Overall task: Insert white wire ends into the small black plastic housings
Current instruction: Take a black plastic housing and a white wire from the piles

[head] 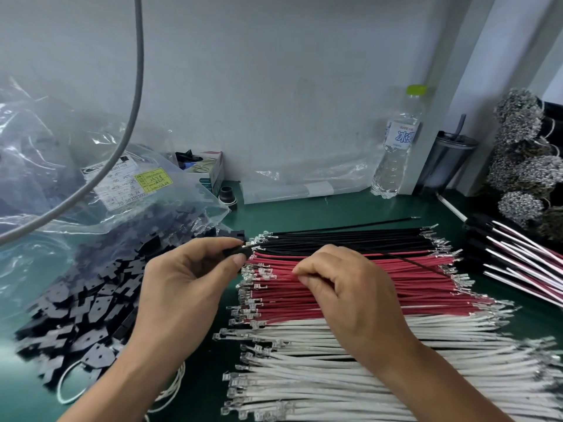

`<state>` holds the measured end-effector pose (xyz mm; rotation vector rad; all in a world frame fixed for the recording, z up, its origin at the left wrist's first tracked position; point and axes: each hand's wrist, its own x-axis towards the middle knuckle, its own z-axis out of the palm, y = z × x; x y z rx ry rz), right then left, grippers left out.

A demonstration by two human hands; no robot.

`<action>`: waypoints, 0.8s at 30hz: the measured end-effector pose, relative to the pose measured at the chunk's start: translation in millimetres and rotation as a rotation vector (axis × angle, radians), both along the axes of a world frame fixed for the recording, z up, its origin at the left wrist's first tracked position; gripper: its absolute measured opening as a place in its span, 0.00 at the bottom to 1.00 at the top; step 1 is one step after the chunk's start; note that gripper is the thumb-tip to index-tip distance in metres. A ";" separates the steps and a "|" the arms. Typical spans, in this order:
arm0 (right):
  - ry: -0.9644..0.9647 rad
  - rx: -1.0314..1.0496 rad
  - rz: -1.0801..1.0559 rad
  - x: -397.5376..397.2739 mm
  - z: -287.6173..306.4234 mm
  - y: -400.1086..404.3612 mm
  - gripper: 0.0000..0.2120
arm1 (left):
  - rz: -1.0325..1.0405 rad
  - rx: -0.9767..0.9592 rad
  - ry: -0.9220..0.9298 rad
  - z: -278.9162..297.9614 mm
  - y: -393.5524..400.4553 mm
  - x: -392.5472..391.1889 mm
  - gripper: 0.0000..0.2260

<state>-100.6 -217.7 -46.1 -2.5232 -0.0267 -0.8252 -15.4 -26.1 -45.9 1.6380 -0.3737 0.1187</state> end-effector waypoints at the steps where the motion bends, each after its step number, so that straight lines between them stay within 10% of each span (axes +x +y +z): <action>1: -0.012 0.064 0.014 -0.3 -0.2 -1.4 0.05 | -0.004 -0.025 0.016 1.4 -0.3 -0.4 0.08; 24: -0.193 0.168 0.076 -5.2 8.6 1.4 0.05 | -0.301 -0.222 0.197 8.4 2.4 -2.7 0.12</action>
